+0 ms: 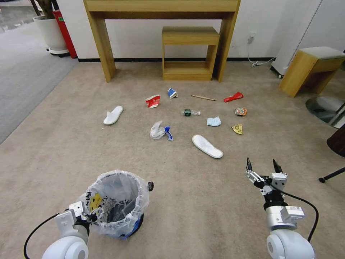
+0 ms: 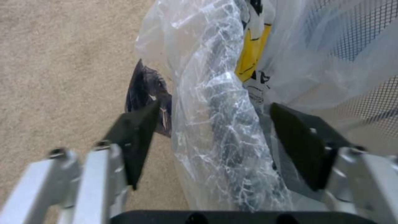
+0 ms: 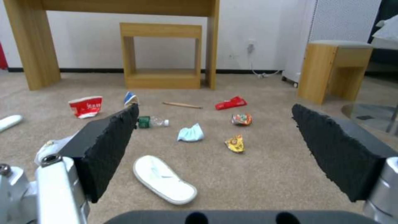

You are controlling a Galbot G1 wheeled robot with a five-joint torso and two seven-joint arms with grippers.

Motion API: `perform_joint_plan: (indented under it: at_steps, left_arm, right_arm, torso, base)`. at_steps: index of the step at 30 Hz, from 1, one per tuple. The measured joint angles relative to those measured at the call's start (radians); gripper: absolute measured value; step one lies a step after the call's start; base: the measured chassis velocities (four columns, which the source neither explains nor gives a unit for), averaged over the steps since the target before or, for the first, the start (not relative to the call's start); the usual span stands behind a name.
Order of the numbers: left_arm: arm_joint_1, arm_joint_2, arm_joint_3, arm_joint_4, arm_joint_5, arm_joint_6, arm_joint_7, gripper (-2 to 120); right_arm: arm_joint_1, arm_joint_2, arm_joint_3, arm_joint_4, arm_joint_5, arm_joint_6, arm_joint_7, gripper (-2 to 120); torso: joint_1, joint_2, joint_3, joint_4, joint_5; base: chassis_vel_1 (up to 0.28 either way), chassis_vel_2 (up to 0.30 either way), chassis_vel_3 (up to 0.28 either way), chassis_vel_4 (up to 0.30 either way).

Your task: Pick up the trash bin and place the garbage on the floor into it.

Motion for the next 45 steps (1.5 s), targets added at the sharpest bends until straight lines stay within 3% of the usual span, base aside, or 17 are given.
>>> perform_joint_plan:
  at_steps: [2, 5, 23, 28, 30, 35, 45]
  left_arm:
    - [-0.001, -0.004, 0.002, 0.004, 0.001, 0.000, 0.000, 58]
    - [-0.004, -0.007, 0.004, 0.010, 0.002, 0.000, 0.000, 53]
    - [-0.022, -0.021, 0.009, 0.043, 0.004, -0.005, 0.001, 51]
    - [-0.025, -0.023, 0.013, 0.048, 0.005, -0.005, 0.001, 41]
    - [-0.026, -0.023, 0.014, 0.051, 0.005, -0.005, 0.001, 28]
    - [-0.031, -0.024, 0.015, 0.058, 0.005, -0.006, 0.006, 12]
    - [-0.037, -0.025, 0.018, 0.068, 0.005, -0.006, 0.011, 9]
  right_arm:
    - [-0.001, 0.000, 0.000, -0.003, 0.000, 0.003, 0.000, 93]
    - [-0.001, -0.001, 0.000, -0.006, -0.001, 0.006, -0.001, 93]
    - [0.002, -0.003, -0.003, -0.027, -0.006, 0.018, -0.005, 90]
    - [0.000, -0.002, -0.003, -0.027, -0.008, 0.021, -0.006, 87]
    - [-0.002, -0.001, -0.003, -0.027, -0.009, 0.022, -0.006, 86]
    - [-0.006, 0.001, -0.003, -0.026, -0.013, 0.023, -0.006, 86]
    - [-0.008, 0.003, -0.002, -0.033, -0.020, 0.030, -0.008, 86]
  torso:
    - [0.000, 0.000, 0.000, 0.0000, 0.0000]
    - [0.000, 0.000, 0.000, 0.0000, 0.0000]
    - [0.000, 0.000, 0.000, 0.0002, 0.0007]
    - [0.000, 0.000, 0.000, 0.0001, 0.0006]
    - [0.000, 0.000, 0.000, 0.0002, 0.0006]
    - [0.000, 0.000, 0.000, 0.0000, 0.0005]
    - [0.000, 0.000, 0.000, 0.0001, 0.0007]
  base:
    - [0.000, 0.000, 0.000, 0.000]
    - [0.000, 0.000, 0.000, 0.000]
    - [0.000, 0.000, 0.000, 0.000]
    - [0.000, 0.000, 0.000, 0.000]
    - [0.000, 0.000, 0.000, 0.000]
    - [0.000, 0.000, 0.000, 0.000]
    - [0.000, 0.000, 0.000, 0.000]
